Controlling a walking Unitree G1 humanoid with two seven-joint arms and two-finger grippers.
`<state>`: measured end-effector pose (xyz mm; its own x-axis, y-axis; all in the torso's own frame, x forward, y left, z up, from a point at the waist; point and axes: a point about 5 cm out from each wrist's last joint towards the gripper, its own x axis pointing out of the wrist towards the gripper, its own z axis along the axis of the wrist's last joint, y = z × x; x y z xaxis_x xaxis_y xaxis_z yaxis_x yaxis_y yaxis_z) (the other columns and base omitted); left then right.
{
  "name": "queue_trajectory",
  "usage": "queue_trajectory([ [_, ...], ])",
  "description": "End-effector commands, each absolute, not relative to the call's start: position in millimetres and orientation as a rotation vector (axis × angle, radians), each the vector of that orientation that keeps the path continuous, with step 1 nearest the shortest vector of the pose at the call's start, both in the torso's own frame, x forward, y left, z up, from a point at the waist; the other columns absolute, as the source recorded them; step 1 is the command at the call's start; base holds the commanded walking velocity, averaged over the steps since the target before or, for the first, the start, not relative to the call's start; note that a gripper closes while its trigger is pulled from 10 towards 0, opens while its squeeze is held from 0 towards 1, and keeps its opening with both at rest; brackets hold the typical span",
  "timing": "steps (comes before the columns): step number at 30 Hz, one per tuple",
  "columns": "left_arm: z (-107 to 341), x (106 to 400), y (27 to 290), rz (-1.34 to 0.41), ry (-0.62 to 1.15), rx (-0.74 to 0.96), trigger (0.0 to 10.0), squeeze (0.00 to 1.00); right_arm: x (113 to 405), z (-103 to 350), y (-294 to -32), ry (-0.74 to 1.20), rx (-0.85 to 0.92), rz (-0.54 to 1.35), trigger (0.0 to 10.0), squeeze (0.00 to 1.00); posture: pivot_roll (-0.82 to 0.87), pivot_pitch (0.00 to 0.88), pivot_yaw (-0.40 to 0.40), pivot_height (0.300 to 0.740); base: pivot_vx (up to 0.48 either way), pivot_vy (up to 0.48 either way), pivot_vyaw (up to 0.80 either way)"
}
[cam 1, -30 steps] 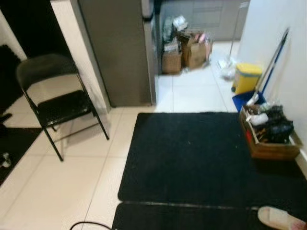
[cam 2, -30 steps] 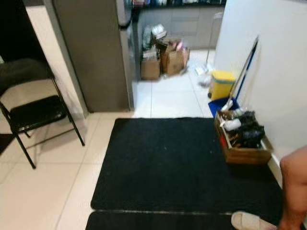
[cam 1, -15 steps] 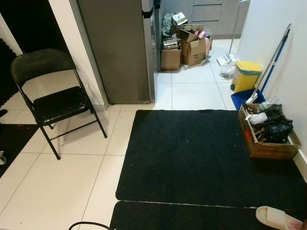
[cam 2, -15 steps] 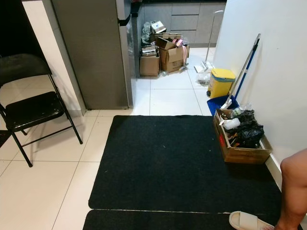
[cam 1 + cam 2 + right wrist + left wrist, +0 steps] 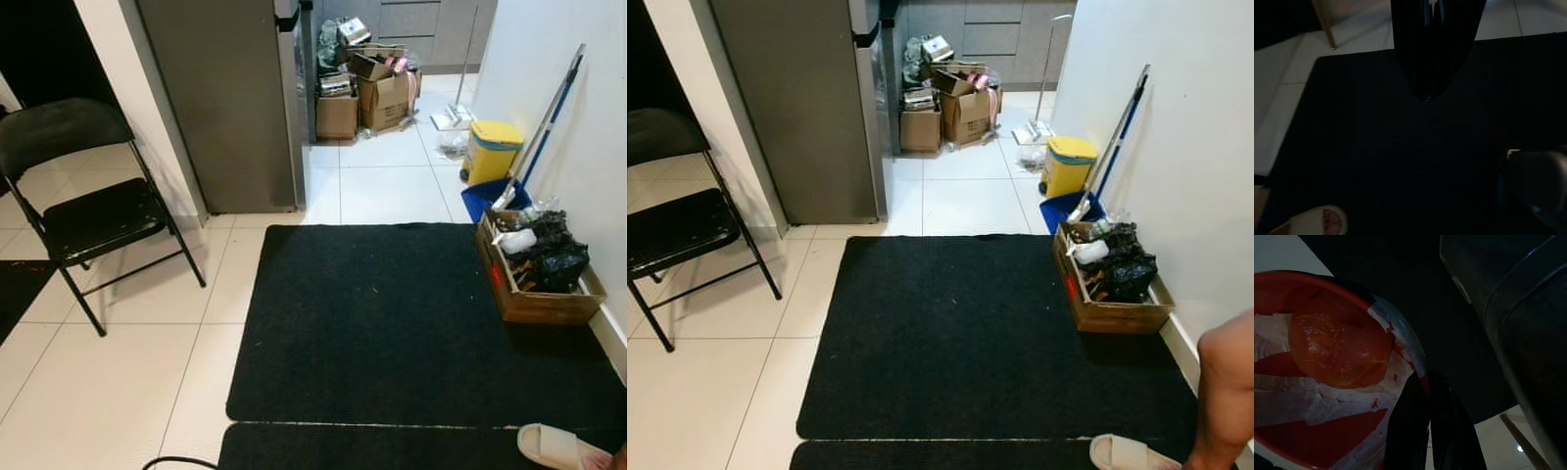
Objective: Restocking fridge
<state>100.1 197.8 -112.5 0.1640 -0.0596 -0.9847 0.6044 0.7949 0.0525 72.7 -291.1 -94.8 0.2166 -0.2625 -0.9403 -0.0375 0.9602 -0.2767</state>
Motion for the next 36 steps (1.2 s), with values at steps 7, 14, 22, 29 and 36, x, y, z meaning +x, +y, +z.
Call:
queue_trajectory([
  [7, -112.0, 104.4, 191.7, -0.522, 1.309, 0.486, 10.0, 0.0, 75.7, -94.3, -290.7, 1.337, -0.248, -0.15, 10.0, 0.0, -0.01, 0.0, 0.012, 0.74, 0.34, 0.0, 0.0],
  [14, -112.1, 103.4, 193.0, -0.527, 1.311, 0.495, 10.0, 0.0, 88.7, -98.5, -272.6, 1.32, -0.242, -0.125, 10.0, 0.0, -0.01, 0.0, 0.013, 0.74, 0.339, 0.0, 0.0],
  [22, -111.8, 104.2, 193.2, -0.532, 1.309, 0.5, 10.0, 0.0, 90.0, -101.2, -263.3, 1.319, -0.238, -0.113, 10.0, 0.0, -0.01, 0.0, 0.012, 0.74, 0.335, 0.0, -0.2],
  [29, -111.8, 104.3, 193.0, -0.533, 1.308, 0.497, 10.0, 0.0, 89.4, -101.6, -262.9, 1.323, -0.234, -0.119, 10.0, 0.0, -0.01, 0.0, 0.012, 0.74, 0.337, 0.0, -0.8],
  [36, -111.9, 104.0, 192.7, -0.533, 1.308, 0.497, 10.0, 0.0, 83.2, -99.3, -273.7, 1.324, -0.245, -0.148, 10.0, 0.0, -0.02, 0.0, 0.014, 0.74, 0.331, 0.0, -0.18],
])
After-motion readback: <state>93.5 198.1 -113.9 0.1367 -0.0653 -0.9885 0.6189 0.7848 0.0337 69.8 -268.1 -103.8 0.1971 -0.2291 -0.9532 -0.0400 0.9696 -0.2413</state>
